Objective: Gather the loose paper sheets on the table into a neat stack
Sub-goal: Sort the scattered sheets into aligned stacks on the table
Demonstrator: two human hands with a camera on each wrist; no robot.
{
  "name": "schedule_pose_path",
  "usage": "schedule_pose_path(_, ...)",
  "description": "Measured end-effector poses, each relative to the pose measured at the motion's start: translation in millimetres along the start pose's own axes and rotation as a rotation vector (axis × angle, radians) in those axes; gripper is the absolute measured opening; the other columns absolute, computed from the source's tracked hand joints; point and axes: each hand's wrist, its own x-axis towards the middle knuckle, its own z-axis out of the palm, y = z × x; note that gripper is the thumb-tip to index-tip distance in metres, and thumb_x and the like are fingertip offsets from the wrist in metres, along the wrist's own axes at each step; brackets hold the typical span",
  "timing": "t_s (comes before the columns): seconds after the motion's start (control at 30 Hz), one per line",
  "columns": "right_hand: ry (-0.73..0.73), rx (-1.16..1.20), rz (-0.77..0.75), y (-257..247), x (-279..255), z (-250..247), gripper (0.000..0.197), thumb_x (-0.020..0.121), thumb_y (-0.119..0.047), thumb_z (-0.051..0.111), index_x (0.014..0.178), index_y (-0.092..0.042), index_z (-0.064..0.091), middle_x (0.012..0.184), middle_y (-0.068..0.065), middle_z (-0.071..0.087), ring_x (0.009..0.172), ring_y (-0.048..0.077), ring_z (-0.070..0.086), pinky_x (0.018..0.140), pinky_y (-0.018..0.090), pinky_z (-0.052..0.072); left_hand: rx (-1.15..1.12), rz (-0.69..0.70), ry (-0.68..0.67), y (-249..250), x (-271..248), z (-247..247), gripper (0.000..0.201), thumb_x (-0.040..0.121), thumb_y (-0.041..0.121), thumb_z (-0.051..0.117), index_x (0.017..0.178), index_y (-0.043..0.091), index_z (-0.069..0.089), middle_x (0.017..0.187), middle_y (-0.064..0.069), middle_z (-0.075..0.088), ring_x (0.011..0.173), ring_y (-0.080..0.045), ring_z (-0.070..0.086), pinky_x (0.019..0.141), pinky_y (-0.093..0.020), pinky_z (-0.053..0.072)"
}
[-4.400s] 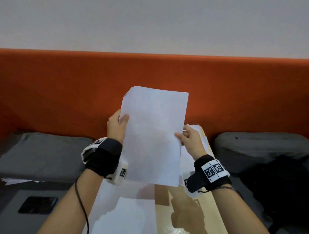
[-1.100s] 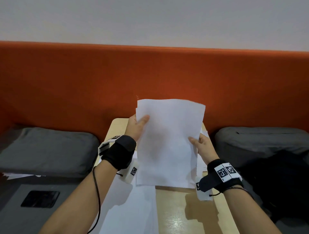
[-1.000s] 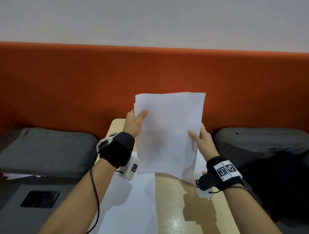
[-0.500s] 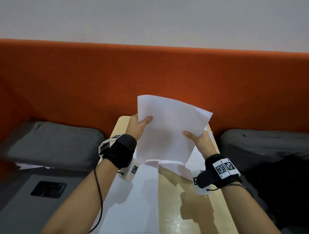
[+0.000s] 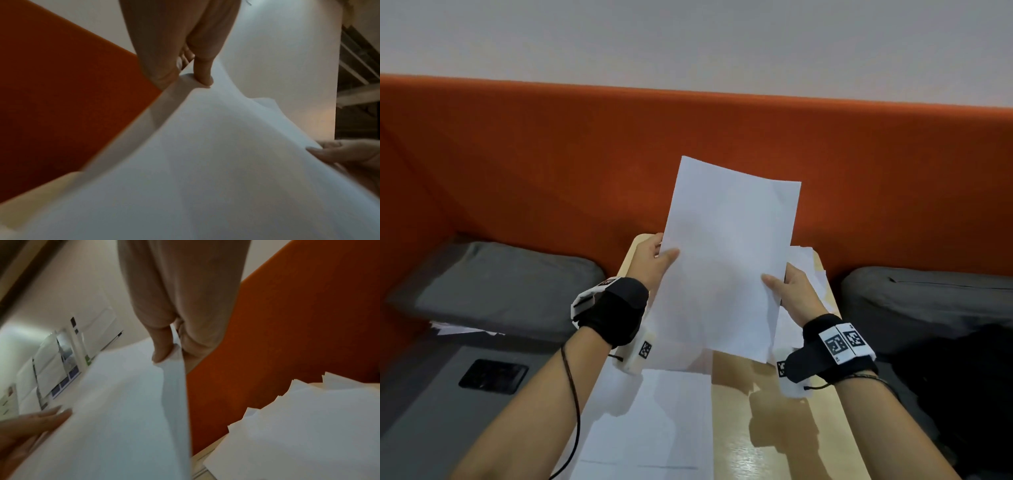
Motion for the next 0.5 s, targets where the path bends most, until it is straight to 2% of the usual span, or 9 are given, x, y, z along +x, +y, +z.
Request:
schedule_pose_path(0.07,-0.049,-0.067,0.03,0,-3,5,0.023,0.094,-0.006,0.051,0.116,-0.01,0.057,0.112,0.012,0.067,0.097,0.031,0.065,0.085,0.046,0.05,0.0,-0.02,0.039,-4,2,-5,0.023,0.091,-0.002,0.052,0.109,0.011,0.054,0.103,-0.003,0.062,0.081,-0.001,0.063,0.059,-0.007,0.048)
schedule_pose_path(0.1,-0.084,-0.112,0.038,0,-6,9,0.024,0.094,-0.007,0.052,0.117,-0.009,0.057,0.11,0.011,0.068,0.092,0.029,0.066,0.079,0.043,0.052,0.008,-0.026,0.061,-6,1,-8,0.025,0.09,-0.001,0.054,0.111,0.013,0.051,0.106,-0.003,0.06,0.086,-0.005,0.061,0.06,-0.005,0.047)
schedule_pose_path(0.17,-0.175,-0.172,0.074,1,-14,21,0.023,0.092,-0.006,0.054,0.115,-0.008,0.057,0.106,0.006,0.067,0.082,0.017,0.065,0.067,0.025,0.051,0.088,-0.043,0.109,-11,0,-14,0.034,0.087,-0.005,0.055,0.117,0.011,0.048,0.106,-0.002,0.057,0.092,-0.013,0.056,0.061,-0.004,0.044)
schedule_pose_path(0.2,-0.232,-0.187,0.102,3,-18,29,0.023,0.091,-0.004,0.055,0.113,-0.01,0.057,0.105,0.004,0.066,0.081,0.011,0.064,0.065,0.017,0.051,0.16,-0.056,0.126,-14,-2,-17,0.038,0.086,-0.007,0.054,0.12,0.009,0.048,0.107,-0.002,0.056,0.095,-0.016,0.053,0.064,-0.007,0.042)
schedule_pose_path(0.23,-0.294,-0.197,0.137,8,-22,36,0.025,0.089,-0.002,0.057,0.113,-0.011,0.057,0.107,0.005,0.066,0.082,0.01,0.064,0.067,0.015,0.052,0.226,-0.071,0.13,-17,-4,-19,0.042,0.085,-0.009,0.053,0.123,0.008,0.047,0.109,-0.003,0.055,0.098,-0.017,0.051,0.068,-0.012,0.04)
schedule_pose_path(0.3,-0.4,-0.22,0.202,19,-27,49,0.031,0.088,-0.004,0.06,0.118,-0.011,0.056,0.112,0.009,0.066,0.087,0.016,0.065,0.073,0.022,0.054,0.319,-0.12,0.117,-29,-9,-25,0.045,0.085,-0.011,0.052,0.127,0.005,0.045,0.113,-0.005,0.054,0.1,-0.017,0.048,0.07,-0.01,0.034)
schedule_pose_path(0.37,-0.405,-0.218,0.241,28,-30,57,0.036,0.089,-0.006,0.06,0.124,-0.012,0.053,0.114,0.01,0.065,0.09,0.019,0.063,0.074,0.024,0.053,0.398,-0.193,0.105,-42,-14,-32,0.043,0.086,-0.007,0.054,0.127,0.003,0.045,0.122,-0.013,0.055,0.1,-0.017,0.048,0.067,-0.009,0.032)
schedule_pose_path(0.43,-0.382,-0.203,0.274,33,-31,63,0.039,0.09,-0.005,0.059,0.127,-0.01,0.05,0.111,0.005,0.063,0.092,0.019,0.061,0.074,0.023,0.053,0.466,-0.262,0.075,-55,-19,-40,0.044,0.086,-0.005,0.056,0.128,0.004,0.045,0.127,-0.014,0.054,0.101,-0.016,0.047,0.07,-0.012,0.032)
schedule_pose_path(0.5,-0.427,-0.247,0.298,37,-32,71,0.04,0.089,-0.003,0.06,0.127,-0.009,0.05,0.111,0.005,0.06,0.098,0.021,0.059,0.079,0.029,0.053,0.504,-0.344,0.057,-69,-20,-49,0.053,0.085,-0.004,0.059,0.133,0.006,0.04,0.13,-0.015,0.052,0.105,-0.02,0.049,0.076,-0.019,0.034)
